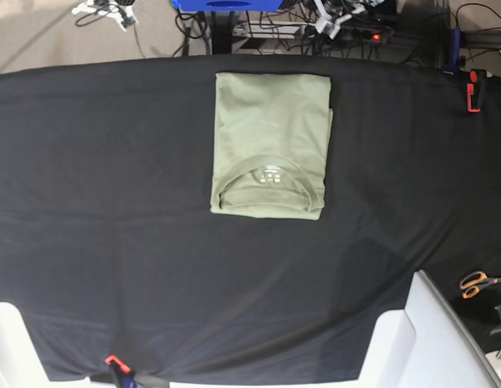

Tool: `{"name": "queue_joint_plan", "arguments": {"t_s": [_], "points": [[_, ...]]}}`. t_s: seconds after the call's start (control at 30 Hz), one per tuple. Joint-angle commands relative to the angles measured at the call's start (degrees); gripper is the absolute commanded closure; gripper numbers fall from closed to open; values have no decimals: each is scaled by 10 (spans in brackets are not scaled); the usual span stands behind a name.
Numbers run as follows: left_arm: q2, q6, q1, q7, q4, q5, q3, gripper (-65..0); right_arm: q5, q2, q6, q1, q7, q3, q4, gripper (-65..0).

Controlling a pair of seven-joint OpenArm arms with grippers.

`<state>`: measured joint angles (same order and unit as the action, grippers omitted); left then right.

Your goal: Fold the T-shirt properly

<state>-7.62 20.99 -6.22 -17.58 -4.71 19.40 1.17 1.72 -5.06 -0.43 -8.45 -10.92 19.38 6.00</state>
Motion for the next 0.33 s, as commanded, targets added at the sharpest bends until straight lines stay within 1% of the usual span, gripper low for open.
{"name": "queue_joint_plan", "arguments": {"t_s": [0.0,0.1,0.23,0.3], "points": [[-2,2,-2,-5,0,1,0,0,2,-2,-1,2,-1,-16,0,0],[-1,-1,-1,-4,0,1,0,0,7,0,-1,4,-1,-21,0,0],[-1,-49,4,-7,-2,1,-5,0,10,-5,-1,4,-1,-20,0,0],[-1,-52,5,-8,-3,1,-5,0,10,-7,-1,7,-1,-20,0,0]]}}
